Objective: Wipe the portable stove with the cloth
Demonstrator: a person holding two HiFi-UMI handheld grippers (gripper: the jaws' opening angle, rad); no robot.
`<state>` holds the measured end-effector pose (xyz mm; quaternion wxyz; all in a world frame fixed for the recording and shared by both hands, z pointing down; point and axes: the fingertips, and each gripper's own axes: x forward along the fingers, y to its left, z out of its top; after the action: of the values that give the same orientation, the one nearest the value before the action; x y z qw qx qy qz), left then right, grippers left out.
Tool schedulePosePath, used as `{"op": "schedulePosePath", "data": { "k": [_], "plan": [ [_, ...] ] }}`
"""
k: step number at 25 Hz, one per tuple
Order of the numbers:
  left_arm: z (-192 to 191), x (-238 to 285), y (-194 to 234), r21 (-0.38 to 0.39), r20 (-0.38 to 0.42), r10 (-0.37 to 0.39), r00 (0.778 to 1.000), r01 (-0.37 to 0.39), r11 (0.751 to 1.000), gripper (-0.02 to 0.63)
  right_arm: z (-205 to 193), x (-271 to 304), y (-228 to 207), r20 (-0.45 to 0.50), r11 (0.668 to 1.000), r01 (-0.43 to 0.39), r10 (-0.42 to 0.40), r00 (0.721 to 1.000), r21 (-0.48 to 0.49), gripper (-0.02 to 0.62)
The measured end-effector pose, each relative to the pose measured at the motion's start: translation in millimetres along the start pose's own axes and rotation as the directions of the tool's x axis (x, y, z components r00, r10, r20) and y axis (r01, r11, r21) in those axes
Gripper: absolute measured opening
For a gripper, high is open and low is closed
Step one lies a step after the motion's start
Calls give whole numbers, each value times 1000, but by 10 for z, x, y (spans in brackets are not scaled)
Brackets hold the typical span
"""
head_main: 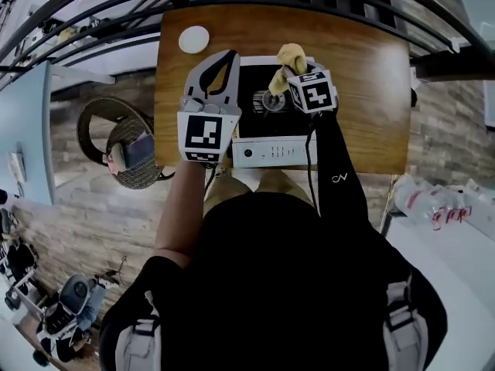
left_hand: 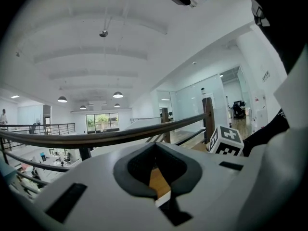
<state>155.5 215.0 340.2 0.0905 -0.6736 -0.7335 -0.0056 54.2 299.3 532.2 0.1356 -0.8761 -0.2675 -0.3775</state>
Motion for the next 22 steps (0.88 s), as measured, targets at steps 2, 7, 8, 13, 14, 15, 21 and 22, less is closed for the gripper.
{"op": "schedulePosePath", "data": {
  "k": [2, 7, 8, 13, 14, 15, 21, 22],
  "plan": [
    [20, 103, -131, -2, 4, -30, 1000, 30, 1000, 6, -110, -149, -285, 3, 998, 55, -55, 998, 41, 120],
    [67, 321, -430, -10, 15, -101, 995, 101, 995, 6, -447, -499, -862, -31, 974, 191, -189, 982, 119, 120],
    [80, 355, -467, -10, 17, -110, 994, 110, 994, 6, -469, -555, -903, -23, 972, 195, -193, 981, 134, 120],
    [180, 405, -554, -2, 33, -128, 991, 128, 992, 6, -222, -795, -786, 80, 976, 144, -159, 984, 164, 120],
    [181, 383, -548, -2, 32, -125, 992, 126, 992, 6, -144, -823, -693, 107, 979, 117, -135, 985, 167, 120],
    [171, 353, -530, -4, 30, -120, 992, 120, 993, 6, -65, -836, -573, 134, 982, 82, -106, 985, 168, 120],
    [10, 71, -155, -14, 15, -20, 1000, 20, 1000, 6, 312, -609, 455, 204, 984, -151, 129, 970, 98, 120],
    [-28, 8, -78, -16, 12, -4, 1000, 4, 1000, 6, 339, -550, 642, 198, 979, -188, 169, 966, 80, 120]
  ]
}}
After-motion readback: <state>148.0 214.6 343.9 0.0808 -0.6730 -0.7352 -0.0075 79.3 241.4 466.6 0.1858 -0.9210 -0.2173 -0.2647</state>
